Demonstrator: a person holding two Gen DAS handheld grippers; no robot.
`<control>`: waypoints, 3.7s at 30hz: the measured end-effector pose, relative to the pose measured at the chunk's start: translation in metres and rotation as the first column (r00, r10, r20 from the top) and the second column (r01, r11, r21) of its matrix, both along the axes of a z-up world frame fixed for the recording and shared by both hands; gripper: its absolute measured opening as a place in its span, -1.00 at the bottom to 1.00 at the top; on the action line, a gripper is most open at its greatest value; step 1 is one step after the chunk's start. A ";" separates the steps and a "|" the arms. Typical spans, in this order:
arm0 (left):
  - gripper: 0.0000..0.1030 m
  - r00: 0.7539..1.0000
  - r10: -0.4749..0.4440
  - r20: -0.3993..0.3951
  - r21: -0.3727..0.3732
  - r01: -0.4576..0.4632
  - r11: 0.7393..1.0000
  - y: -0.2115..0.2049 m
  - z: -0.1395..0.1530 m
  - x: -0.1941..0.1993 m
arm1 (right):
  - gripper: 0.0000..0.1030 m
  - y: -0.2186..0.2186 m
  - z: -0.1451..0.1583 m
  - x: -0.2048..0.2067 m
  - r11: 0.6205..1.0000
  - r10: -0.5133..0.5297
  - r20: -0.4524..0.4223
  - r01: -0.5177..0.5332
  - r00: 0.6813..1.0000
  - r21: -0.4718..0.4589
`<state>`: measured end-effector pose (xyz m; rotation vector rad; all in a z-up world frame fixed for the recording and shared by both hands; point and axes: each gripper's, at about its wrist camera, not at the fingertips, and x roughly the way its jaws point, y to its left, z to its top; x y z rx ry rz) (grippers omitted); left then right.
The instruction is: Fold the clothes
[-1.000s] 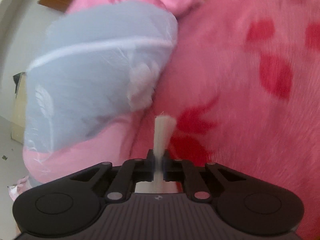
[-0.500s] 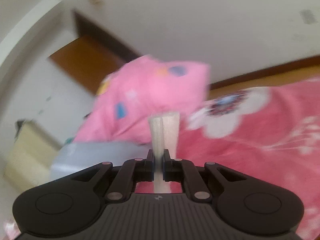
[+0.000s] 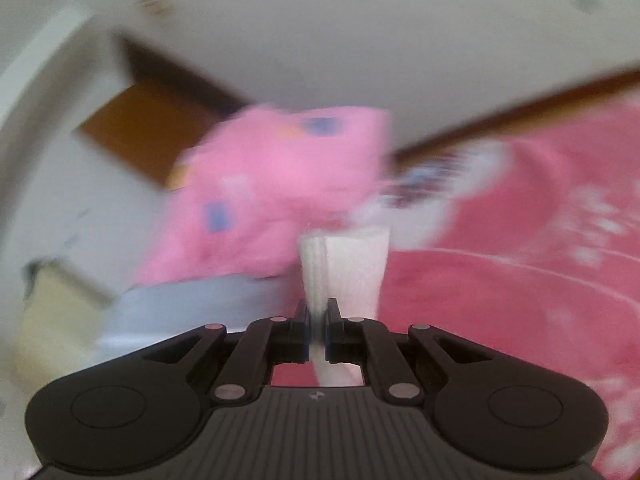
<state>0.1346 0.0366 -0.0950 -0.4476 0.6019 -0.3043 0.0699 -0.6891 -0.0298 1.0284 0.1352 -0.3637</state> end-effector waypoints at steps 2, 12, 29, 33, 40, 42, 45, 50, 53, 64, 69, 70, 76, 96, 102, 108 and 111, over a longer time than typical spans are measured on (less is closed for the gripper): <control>-0.32 1.000 0.000 -0.001 -0.016 -0.001 1.000 0.002 0.000 0.000 | -0.88 0.030 0.032 0.018 0.992 0.116 0.054 -0.114 0.992 -0.045; -0.32 1.000 -0.002 -0.002 -0.083 0.002 0.997 0.013 0.001 0.000 | -0.88 0.304 0.067 0.128 0.733 0.659 0.009 -0.640 0.752 -0.231; -0.32 1.000 -0.010 -0.005 -0.140 0.009 0.990 0.023 0.002 0.002 | -0.63 0.587 -0.035 0.166 0.145 0.773 -0.576 -0.958 0.266 -0.248; -0.32 1.000 -0.009 -0.006 -0.138 0.009 0.990 0.022 0.003 0.003 | -0.16 0.569 -0.024 0.151 0.137 0.806 -0.537 -0.961 0.249 -0.240; -0.32 0.999 -0.005 -0.053 -0.132 -0.002 0.991 0.022 0.011 0.009 | 0.00 0.439 0.003 0.100 0.423 0.805 -0.356 -0.880 0.475 -0.217; -0.30 0.996 -0.002 -0.084 -0.133 -0.009 0.991 0.022 0.017 0.013 | 0.00 0.389 0.004 0.083 0.542 0.759 -0.317 -0.821 0.569 -0.178; -0.29 0.992 0.005 -0.129 -0.124 -0.021 0.992 0.022 0.026 0.021 | -0.01 0.315 0.003 0.058 0.699 0.659 -0.280 -0.706 0.699 -0.116; -0.28 0.987 0.048 -0.152 -0.054 -0.057 0.997 0.018 0.037 0.046 | -0.06 0.247 -0.008 0.040 0.770 0.514 -0.393 -0.612 0.763 -0.181; -0.28 0.979 0.084 -0.186 -0.031 -0.091 0.995 0.015 0.035 0.063 | -0.06 0.249 -0.014 0.046 0.678 0.488 -0.499 -0.671 0.716 -0.300; -0.29 0.979 0.136 -0.149 0.088 -0.124 0.988 -0.001 0.029 0.073 | -0.10 0.325 -0.042 0.057 0.278 0.408 -0.693 -0.803 0.595 -0.527; -0.31 0.982 0.148 -0.121 0.115 -0.135 0.984 -0.007 0.027 0.071 | -0.66 0.342 -0.057 0.057 0.197 0.306 -0.726 -0.787 0.615 -0.584; -0.31 0.982 0.151 -0.115 0.118 -0.137 0.983 -0.008 0.027 0.070 | -0.75 0.342 -0.057 0.056 0.203 0.292 -0.720 -0.777 0.629 -0.596; -0.32 0.985 0.143 -0.101 0.119 -0.131 0.984 -0.011 0.027 0.070 | -0.83 0.331 -0.048 0.037 0.329 0.260 -0.633 -0.683 0.729 -0.652; -0.33 0.988 0.132 -0.075 0.065 -0.127 0.990 -0.005 0.019 0.065 | -0.77 0.406 -0.084 0.038 -0.191 0.011 -0.648 -0.634 0.762 -0.749; -0.33 0.990 0.127 -0.067 0.044 -0.125 0.991 -0.004 0.018 0.067 | -0.85 0.388 -0.070 0.037 -0.039 0.043 -0.596 -0.595 0.802 -0.803; -0.32 0.989 0.127 -0.071 0.012 -0.126 0.992 -0.001 0.016 0.069 | -0.89 0.371 -0.064 0.042 0.081 0.055 -0.599 -0.601 0.799 -0.795; -0.36 0.987 0.141 -0.076 0.002 -0.141 0.990 0.000 0.016 0.071 | -0.89 0.370 -0.064 0.040 0.095 0.064 -0.601 -0.604 0.797 -0.791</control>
